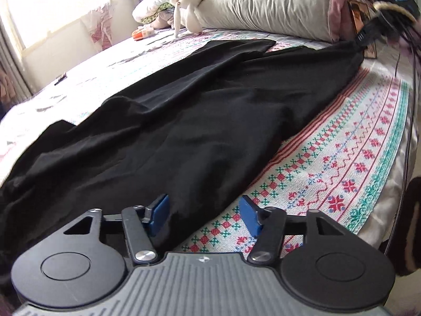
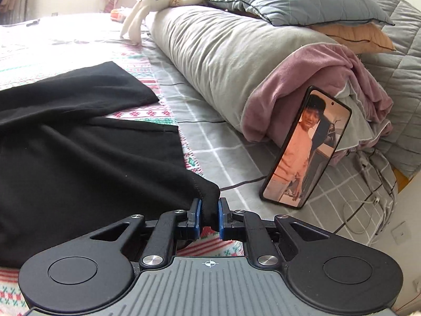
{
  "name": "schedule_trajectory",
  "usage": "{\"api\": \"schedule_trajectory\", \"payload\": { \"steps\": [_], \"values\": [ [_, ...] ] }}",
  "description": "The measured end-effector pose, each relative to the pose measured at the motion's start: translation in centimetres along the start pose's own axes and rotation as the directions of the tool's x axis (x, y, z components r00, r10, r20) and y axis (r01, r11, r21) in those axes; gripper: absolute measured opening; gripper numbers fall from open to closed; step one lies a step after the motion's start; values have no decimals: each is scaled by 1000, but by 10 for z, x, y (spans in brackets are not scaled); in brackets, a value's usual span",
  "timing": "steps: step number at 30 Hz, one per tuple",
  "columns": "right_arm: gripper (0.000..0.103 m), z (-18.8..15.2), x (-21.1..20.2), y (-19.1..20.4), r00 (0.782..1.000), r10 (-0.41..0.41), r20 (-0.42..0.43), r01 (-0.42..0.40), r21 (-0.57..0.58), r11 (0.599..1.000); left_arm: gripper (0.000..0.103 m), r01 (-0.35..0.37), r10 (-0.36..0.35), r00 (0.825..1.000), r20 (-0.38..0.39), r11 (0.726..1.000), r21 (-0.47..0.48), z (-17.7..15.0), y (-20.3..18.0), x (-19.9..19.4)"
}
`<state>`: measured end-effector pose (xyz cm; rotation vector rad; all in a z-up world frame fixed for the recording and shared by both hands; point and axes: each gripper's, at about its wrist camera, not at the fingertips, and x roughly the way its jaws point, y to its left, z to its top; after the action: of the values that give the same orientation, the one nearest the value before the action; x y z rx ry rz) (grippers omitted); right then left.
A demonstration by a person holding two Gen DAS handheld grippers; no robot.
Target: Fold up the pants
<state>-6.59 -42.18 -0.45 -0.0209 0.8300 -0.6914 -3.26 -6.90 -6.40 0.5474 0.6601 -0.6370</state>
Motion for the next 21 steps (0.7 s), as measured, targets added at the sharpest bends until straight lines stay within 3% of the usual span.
{"api": "schedule_trajectory", "payload": {
  "steps": [4, 6, 7, 13, 17, 21],
  "values": [
    [11, 12, 6, -5, 1000, -9, -5, 9, 1, 1000, 59, -33, 33, 999, 2, 996, 85, 3, -9, 3],
    [11, 15, 10, -6, 1000, -3, -18, 3, 12, 1000, 35, -41, 42, 999, -6, 993, 112, 5, -14, 5],
    [11, 16, 12, -6, 1000, -1, -24, 1, 12, 1000, 32, -53, 54, 998, -9, 990, 127, 5, -17, 6],
    [11, 9, 7, 0, 1000, -17, -26, 15, -84, 996, 28, -86, 80, 996, 36, 978, 189, 4, -24, -12],
    [11, -3, 8, -7, 997, -24, -69, 15, -130, 991, 28, -39, 32, 999, 41, 980, 197, 0, -23, -32],
    [11, -17, 14, -6, 991, -38, -132, 14, -180, 984, 28, 17, -13, 1000, -19, 972, 234, -12, -32, -30]
  ]
}}
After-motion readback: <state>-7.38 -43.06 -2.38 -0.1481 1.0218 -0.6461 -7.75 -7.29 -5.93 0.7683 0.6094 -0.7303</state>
